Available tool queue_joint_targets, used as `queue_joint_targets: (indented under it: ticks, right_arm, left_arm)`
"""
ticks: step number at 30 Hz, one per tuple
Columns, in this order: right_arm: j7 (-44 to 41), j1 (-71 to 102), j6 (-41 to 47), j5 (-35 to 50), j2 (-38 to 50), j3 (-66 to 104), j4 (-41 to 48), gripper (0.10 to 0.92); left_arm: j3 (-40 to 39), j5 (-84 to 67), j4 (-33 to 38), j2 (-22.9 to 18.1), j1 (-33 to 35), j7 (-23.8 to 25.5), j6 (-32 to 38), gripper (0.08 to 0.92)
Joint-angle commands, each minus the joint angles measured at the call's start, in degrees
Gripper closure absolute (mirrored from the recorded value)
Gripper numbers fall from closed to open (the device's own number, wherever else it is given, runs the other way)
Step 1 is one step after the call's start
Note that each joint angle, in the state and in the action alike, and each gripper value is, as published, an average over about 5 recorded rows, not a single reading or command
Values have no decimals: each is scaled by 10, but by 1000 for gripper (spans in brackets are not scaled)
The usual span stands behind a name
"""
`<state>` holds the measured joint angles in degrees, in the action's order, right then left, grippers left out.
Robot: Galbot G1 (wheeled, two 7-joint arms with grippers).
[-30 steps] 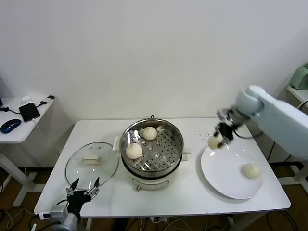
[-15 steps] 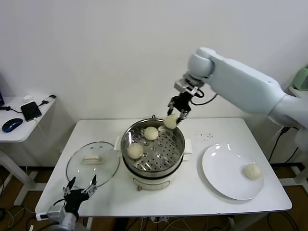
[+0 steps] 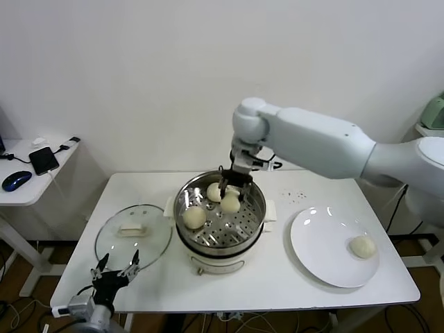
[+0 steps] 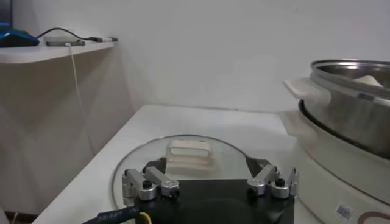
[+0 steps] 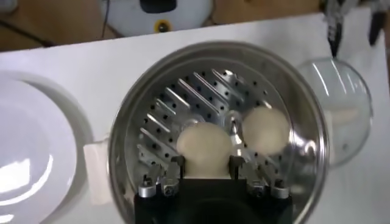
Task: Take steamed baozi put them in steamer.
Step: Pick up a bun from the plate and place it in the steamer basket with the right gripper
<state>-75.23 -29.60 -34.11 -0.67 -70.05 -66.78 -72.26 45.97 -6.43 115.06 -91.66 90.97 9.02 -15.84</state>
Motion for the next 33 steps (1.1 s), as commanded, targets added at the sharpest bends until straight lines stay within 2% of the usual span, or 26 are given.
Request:
queue_joint_targets:
  ticks: [1, 9, 19, 22, 29, 33]
  right_arm:
    - [38, 34, -69, -83, -21, -26, -39, 525]
    - [42, 57, -66, -103, -34, -21, -40, 525]
    - [40, 56, -38, -81, -36, -32, -48, 522]
    - [38, 50, -23, -70, -33, -37, -54, 481]
    - [22, 33, 12, -53, -30, -22, -51, 283]
    - [7, 16, 29, -42, -22, 2, -38, 213]
  left_arm:
    - [-1, -1, -1, -2, -1, 0, 0, 177]
    - [-2, -1, -3, -3, -2, 0, 0, 177]
    - [-2, -3, -3, -2, -4, 0, -1, 177]
    - [-3, -3, -2, -2, -4, 0, -2, 177]
    - [-1, -3, -1, -2, -4, 0, -2, 177]
    - [-4, -2, 2, -2, -2, 0, -2, 177]
